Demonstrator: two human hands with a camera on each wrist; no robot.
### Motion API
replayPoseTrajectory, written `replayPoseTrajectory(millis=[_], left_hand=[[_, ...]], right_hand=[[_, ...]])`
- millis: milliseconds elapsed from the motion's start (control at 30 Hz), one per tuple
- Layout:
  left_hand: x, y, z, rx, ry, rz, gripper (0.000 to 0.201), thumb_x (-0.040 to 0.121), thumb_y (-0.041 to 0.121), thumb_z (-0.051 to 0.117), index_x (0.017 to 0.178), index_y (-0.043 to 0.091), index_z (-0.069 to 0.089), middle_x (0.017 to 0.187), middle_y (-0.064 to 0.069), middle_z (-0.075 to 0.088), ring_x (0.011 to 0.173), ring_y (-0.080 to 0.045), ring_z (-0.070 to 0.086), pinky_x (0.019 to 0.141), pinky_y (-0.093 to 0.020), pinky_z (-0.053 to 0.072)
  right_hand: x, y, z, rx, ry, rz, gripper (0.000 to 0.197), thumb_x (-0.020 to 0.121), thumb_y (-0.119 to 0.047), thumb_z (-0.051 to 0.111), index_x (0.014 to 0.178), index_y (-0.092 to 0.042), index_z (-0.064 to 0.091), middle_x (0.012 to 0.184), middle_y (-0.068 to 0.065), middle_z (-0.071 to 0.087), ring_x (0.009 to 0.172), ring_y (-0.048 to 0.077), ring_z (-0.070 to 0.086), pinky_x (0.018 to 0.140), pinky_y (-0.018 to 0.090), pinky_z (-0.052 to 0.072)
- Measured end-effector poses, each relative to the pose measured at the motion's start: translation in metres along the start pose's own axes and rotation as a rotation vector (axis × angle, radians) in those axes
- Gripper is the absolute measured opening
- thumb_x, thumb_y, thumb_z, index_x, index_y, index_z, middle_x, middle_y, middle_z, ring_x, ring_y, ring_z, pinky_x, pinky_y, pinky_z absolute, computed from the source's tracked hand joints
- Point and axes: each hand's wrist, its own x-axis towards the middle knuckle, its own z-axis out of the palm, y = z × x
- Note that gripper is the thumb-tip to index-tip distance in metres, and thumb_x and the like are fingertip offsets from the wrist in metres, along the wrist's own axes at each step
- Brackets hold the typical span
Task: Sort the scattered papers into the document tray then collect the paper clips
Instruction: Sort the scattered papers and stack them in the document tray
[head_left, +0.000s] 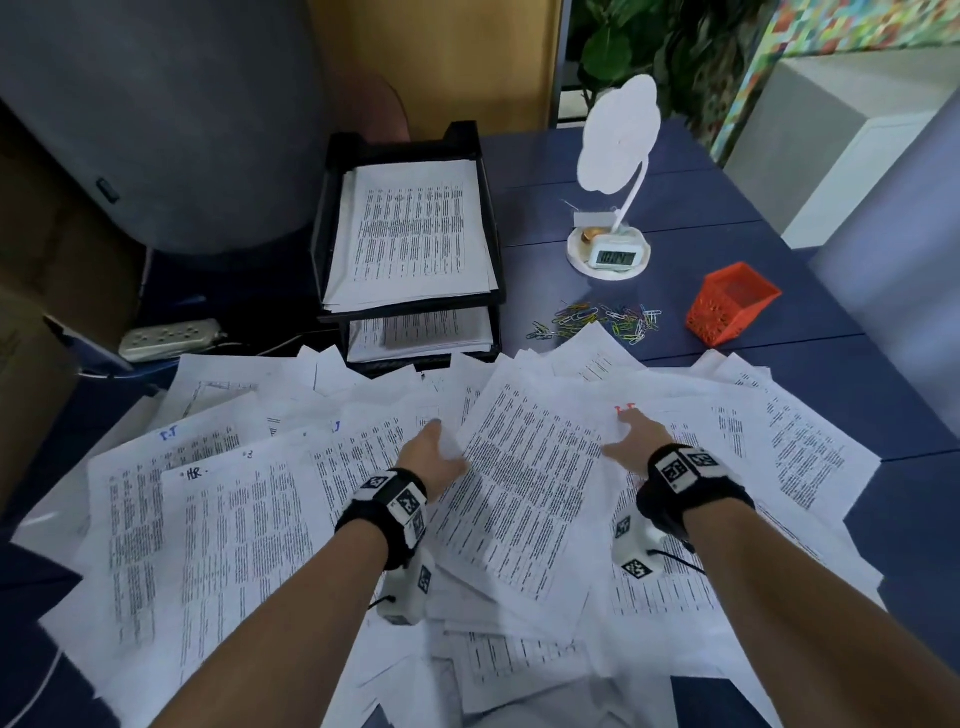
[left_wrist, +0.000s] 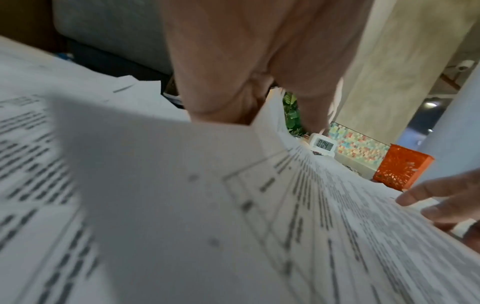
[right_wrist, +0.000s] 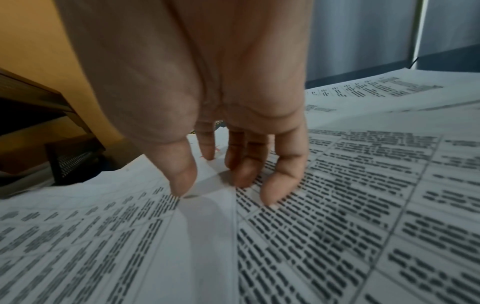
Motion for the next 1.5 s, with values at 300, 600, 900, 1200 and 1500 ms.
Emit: replayPoseTrajectory(millis=[300, 600, 900, 1200, 1500], left_hand=[[-0.008, -0.013, -0.022, -0.550, 0.121, 0.108, 0.047, 0.094, 0.016, 0.056, 0.137, 0.024, 0.041, 0.112, 0.004, 0.059, 0.105, -0.020, 0.056, 0.088, -0.034, 0.046], [-0.017, 0.015, -0.050, -0.641, 0.347, 0.321, 0.039, 0.096, 0.011, 0.051, 0.134, 0.015, 0.043, 0.116, 0.005, 0.060, 0.108, -0.007, 0.057, 0.096, -0.026, 0.044], [-0.020, 0.023, -0.060, -0.795, 0.444, 0.316, 0.067, 0.090, 0.025, 0.057, 0.147, 0.019, 0.021, 0.143, -0.006, 0.042, 0.131, -0.019, 0.042, 0.109, -0.041, 0.037], [-0.012, 0.032, -0.071, -0.801, 0.347, 0.310, 0.051, 0.089, 0.012, 0.061, 0.135, 0.011, 0.038, 0.129, -0.006, 0.054, 0.117, -0.016, 0.054, 0.098, -0.035, 0.044], [-0.003, 0.001, -0.071, -0.461, 0.310, 0.181, 0.013, 0.091, 0.025, 0.061, 0.104, 0.026, 0.060, 0.096, -0.006, 0.069, 0.090, -0.026, 0.064, 0.082, -0.036, 0.054]], right_hand=[[-0.025, -0.031, -0.005, 0.614, 0.101, -0.099, 0.028, 0.096, -0.034, 0.052, 0.106, -0.008, 0.053, 0.113, 0.015, 0.054, 0.111, 0.031, 0.052, 0.094, 0.037, 0.039], [-0.056, -0.091, -0.029, 0.944, 0.154, -0.464, 0.028, 0.095, 0.000, 0.046, 0.118, -0.012, 0.054, 0.114, 0.001, 0.066, 0.086, 0.007, 0.060, 0.071, 0.021, 0.044], [-0.070, -0.115, -0.039, 1.039, 0.159, -0.556, 0.040, 0.081, 0.016, 0.045, 0.108, -0.014, 0.050, 0.107, 0.004, 0.064, 0.102, 0.019, 0.060, 0.096, 0.040, 0.047], [-0.063, -0.118, -0.030, 1.008, 0.200, -0.522, 0.032, 0.091, 0.009, 0.040, 0.113, -0.012, 0.049, 0.103, -0.004, 0.064, 0.093, 0.011, 0.062, 0.084, 0.030, 0.052], [-0.025, -0.085, -0.018, 0.610, 0.125, -0.313, 0.028, 0.094, -0.007, 0.043, 0.118, -0.014, 0.055, 0.110, 0.008, 0.062, 0.101, 0.034, 0.060, 0.086, 0.041, 0.049]])
